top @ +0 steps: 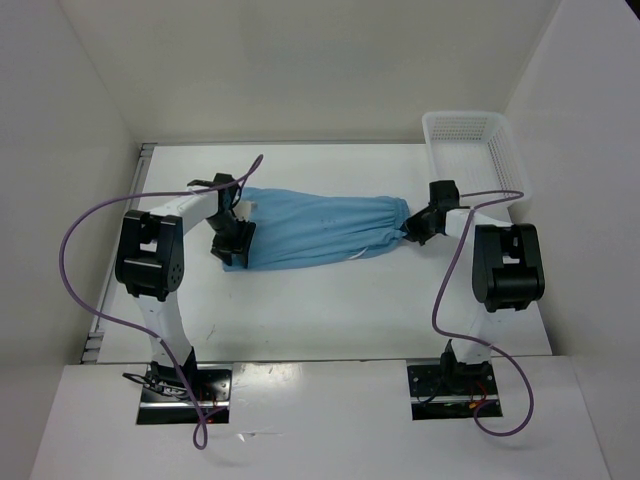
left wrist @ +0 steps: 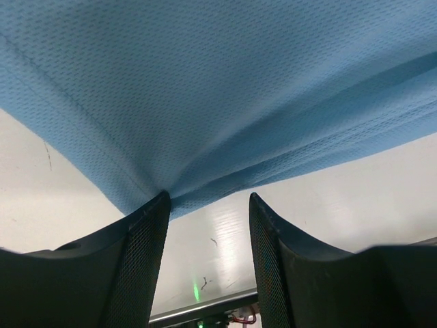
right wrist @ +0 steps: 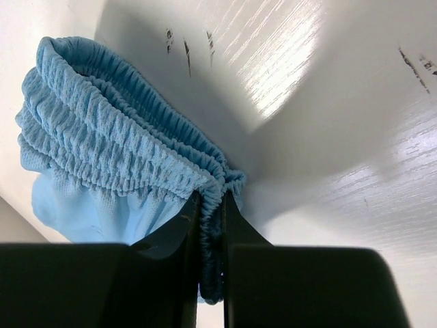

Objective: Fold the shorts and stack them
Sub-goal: Fold the shorts

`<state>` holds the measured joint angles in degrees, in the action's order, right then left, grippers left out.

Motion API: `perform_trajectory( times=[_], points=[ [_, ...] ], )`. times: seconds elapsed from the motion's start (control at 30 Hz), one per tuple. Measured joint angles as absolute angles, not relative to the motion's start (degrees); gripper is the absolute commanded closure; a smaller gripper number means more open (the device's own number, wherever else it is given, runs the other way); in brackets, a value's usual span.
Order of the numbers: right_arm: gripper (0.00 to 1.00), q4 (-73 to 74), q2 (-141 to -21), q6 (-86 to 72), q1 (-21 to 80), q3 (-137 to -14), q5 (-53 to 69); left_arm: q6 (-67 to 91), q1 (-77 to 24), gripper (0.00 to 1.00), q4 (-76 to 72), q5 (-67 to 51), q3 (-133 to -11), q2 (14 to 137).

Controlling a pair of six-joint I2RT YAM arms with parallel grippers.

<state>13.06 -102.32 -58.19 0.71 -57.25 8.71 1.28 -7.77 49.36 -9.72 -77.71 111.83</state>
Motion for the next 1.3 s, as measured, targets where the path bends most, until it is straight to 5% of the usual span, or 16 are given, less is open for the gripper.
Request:
perform_trajectory(
  times=[0.5, 0.87, 1.3],
  points=[
    [1.0, 21.6, -95.1, -45.2, 3.9, -63.1, -1.6, 1.2, -7.5, 0.37, 56.1, -16.4, -93.1, 107.3],
    [1.0, 34.2, -93.0, -33.1, 10.9, -76.2, -19.1, 1.3, -5.7, 0.36, 53.2, -15.2, -95.1, 121.3],
    [1.0, 41.3, -111.1, -22.6, 40.7, -105.3, -33.8, 1.3, -8.6, 0.36, 51.7, -17.3, -100.9, 127.2]
  ],
)
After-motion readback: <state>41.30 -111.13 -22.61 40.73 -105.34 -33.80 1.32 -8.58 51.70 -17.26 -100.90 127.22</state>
